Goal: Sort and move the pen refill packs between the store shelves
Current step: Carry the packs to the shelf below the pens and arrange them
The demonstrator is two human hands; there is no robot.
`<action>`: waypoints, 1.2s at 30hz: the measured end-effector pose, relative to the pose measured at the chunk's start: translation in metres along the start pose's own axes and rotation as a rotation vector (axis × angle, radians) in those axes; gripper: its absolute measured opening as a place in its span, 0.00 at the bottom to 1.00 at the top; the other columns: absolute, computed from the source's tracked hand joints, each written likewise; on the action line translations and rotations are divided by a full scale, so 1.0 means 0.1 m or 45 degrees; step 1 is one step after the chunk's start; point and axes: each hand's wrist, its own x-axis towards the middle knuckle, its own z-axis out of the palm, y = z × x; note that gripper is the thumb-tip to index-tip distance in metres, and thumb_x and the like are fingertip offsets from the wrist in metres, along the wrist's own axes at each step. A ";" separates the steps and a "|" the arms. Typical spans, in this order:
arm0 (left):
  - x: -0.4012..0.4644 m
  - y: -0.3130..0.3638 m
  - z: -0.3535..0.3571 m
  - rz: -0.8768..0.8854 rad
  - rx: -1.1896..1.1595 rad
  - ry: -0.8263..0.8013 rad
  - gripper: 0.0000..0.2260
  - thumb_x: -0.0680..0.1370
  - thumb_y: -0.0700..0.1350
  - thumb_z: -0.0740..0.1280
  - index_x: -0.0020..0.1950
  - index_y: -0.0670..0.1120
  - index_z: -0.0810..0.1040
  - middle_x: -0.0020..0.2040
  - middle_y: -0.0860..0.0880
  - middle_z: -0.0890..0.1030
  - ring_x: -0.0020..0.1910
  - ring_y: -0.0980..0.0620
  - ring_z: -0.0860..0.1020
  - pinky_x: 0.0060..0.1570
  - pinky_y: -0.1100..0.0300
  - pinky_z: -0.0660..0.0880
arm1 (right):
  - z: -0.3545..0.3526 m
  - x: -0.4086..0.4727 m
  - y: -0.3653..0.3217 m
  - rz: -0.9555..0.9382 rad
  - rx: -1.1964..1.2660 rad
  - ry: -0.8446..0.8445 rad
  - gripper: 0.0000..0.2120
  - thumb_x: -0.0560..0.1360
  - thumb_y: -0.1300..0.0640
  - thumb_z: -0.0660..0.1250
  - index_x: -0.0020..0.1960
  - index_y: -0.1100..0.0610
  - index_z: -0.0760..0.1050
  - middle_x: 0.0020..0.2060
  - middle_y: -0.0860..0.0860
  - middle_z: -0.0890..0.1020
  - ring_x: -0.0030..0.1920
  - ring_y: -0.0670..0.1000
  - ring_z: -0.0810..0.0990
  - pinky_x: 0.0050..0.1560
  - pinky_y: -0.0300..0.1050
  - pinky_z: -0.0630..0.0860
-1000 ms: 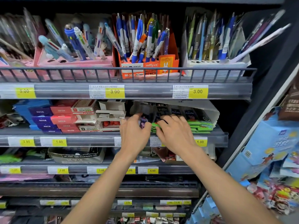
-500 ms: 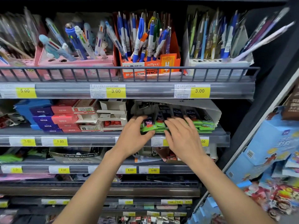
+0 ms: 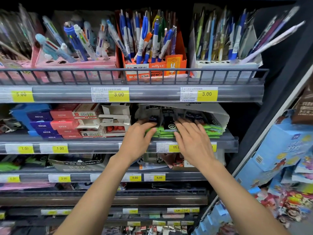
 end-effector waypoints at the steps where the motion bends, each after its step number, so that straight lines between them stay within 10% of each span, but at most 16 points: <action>1: 0.00 0.01 0.01 0.007 0.010 0.005 0.15 0.85 0.51 0.65 0.69 0.48 0.82 0.60 0.42 0.84 0.60 0.41 0.79 0.59 0.54 0.71 | 0.00 -0.01 0.03 0.016 0.004 0.023 0.15 0.83 0.52 0.60 0.62 0.60 0.79 0.52 0.55 0.83 0.52 0.58 0.81 0.62 0.60 0.74; 9: 0.01 0.15 0.08 0.024 0.090 -0.076 0.24 0.83 0.62 0.64 0.76 0.53 0.76 0.63 0.40 0.80 0.66 0.40 0.75 0.65 0.50 0.73 | -0.10 0.04 0.25 -0.083 0.086 -0.073 0.11 0.77 0.56 0.75 0.56 0.61 0.83 0.50 0.57 0.84 0.45 0.61 0.84 0.49 0.57 0.81; 22: 0.05 0.29 0.24 -0.071 0.082 -0.006 0.26 0.82 0.61 0.67 0.68 0.42 0.81 0.66 0.41 0.82 0.67 0.42 0.77 0.67 0.48 0.73 | -0.25 0.16 0.42 -0.260 0.340 -0.180 0.20 0.71 0.78 0.67 0.59 0.63 0.81 0.52 0.57 0.82 0.40 0.62 0.82 0.33 0.57 0.80; 30: 0.02 0.26 0.27 -0.013 0.128 -0.045 0.24 0.84 0.59 0.63 0.77 0.50 0.74 0.67 0.40 0.79 0.67 0.40 0.75 0.66 0.47 0.73 | -0.08 0.06 0.26 -0.137 0.148 -0.118 0.21 0.79 0.54 0.69 0.70 0.57 0.76 0.64 0.54 0.81 0.63 0.57 0.80 0.68 0.63 0.72; 36: 0.02 0.29 0.30 -0.083 0.138 -0.006 0.28 0.83 0.60 0.64 0.76 0.43 0.72 0.67 0.41 0.79 0.68 0.41 0.74 0.65 0.50 0.72 | 0.03 0.19 0.07 -0.198 0.075 -0.153 0.15 0.79 0.58 0.70 0.65 0.55 0.81 0.61 0.51 0.84 0.67 0.55 0.79 0.72 0.66 0.68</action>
